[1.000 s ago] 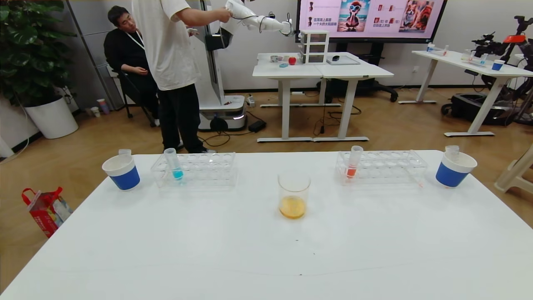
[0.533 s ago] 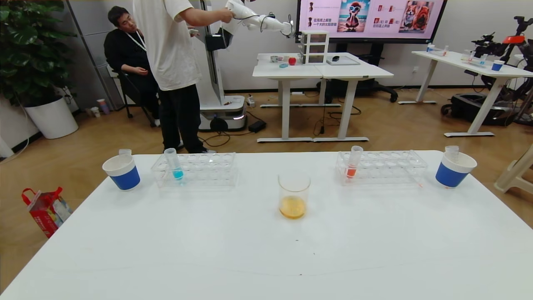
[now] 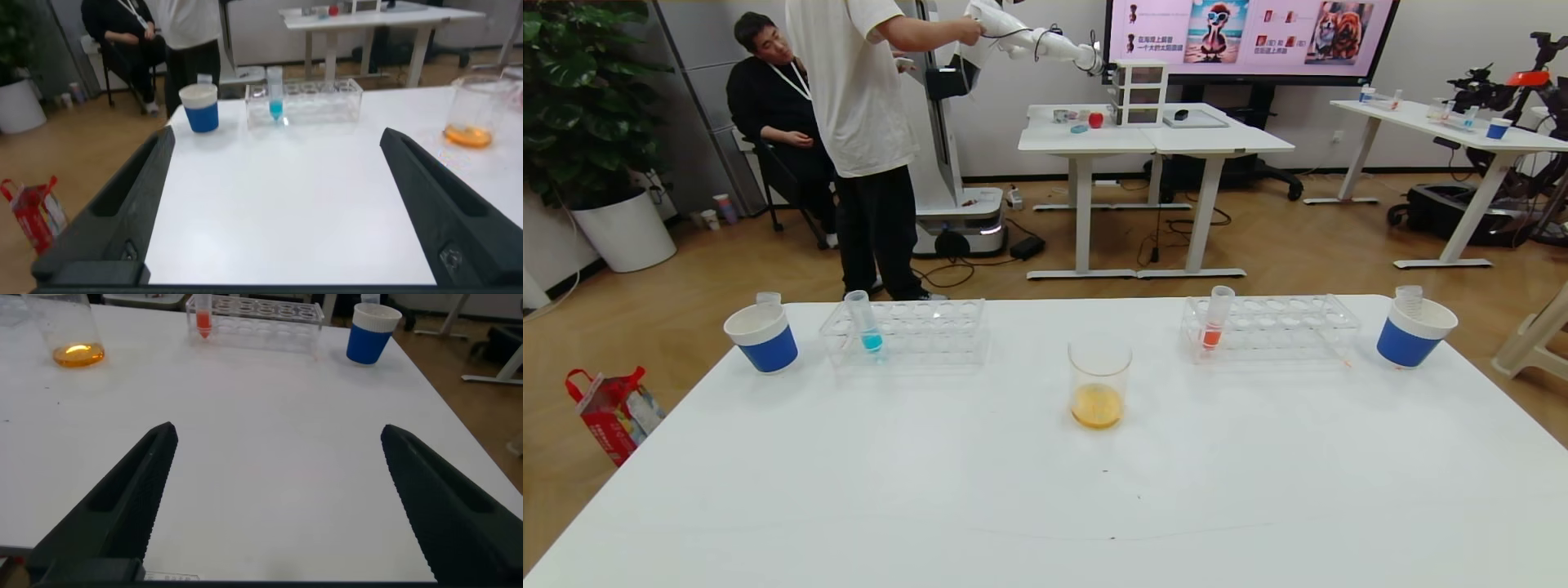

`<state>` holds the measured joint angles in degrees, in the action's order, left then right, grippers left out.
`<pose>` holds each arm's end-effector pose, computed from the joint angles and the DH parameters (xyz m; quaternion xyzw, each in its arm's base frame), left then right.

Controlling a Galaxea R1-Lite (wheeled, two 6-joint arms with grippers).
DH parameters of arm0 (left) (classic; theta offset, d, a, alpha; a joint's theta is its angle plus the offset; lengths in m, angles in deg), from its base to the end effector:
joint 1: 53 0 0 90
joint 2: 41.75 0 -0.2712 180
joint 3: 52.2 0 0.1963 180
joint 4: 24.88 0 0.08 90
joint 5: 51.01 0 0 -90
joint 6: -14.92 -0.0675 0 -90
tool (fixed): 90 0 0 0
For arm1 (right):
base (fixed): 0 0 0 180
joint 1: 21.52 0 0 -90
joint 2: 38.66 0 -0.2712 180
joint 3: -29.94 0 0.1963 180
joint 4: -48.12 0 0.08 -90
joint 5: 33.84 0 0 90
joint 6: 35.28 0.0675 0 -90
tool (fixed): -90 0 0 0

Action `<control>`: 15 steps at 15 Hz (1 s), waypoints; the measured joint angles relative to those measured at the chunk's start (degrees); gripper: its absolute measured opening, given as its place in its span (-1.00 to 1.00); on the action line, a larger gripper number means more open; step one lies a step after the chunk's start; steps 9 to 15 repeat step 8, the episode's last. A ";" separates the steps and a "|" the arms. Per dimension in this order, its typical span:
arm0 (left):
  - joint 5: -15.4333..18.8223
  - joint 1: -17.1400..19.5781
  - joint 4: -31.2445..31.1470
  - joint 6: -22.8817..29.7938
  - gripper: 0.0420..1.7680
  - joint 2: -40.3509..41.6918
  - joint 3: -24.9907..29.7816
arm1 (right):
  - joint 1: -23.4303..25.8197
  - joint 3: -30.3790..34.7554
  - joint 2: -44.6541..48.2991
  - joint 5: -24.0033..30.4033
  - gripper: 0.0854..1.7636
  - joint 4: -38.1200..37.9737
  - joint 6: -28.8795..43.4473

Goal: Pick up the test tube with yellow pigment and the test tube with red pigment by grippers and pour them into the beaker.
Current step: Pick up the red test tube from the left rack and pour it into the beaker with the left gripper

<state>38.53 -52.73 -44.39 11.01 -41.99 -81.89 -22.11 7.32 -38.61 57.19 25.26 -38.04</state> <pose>0.0450 0.0008 0.1231 0.0338 -0.0864 0.0093 0.9956 0.0574 0.0018 0.0749 -0.0241 0.0013 0.0142 0.9996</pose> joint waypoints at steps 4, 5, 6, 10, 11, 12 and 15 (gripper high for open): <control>0.44 -0.02 -3.29 0.39 0.98 0.32 6.56 | 0.00 0.00 0.00 -0.10 0.97 0.04 0.59; 0.46 -0.02 -3.16 0.44 0.98 0.34 6.74 | 0.00 0.00 0.00 -0.16 0.97 0.06 0.89; 0.39 -0.02 -3.16 0.54 0.98 0.34 6.94 | 0.00 0.00 0.00 -0.18 0.97 0.06 0.89; 0.39 -0.02 -3.22 0.52 0.98 0.35 7.02 | 0.00 0.00 0.00 -0.16 0.97 0.06 0.83; 0.39 -0.02 -3.22 0.52 0.98 0.35 7.02 | 0.00 0.00 0.00 -0.16 0.97 0.06 0.83; 0.39 -0.02 -3.22 0.52 0.98 0.35 7.02 | 0.00 0.00 0.00 -0.16 0.97 0.06 0.83; 0.39 -0.02 -3.22 0.52 0.98 0.35 7.02 | 0.00 0.00 0.00 -0.16 0.97 0.06 0.83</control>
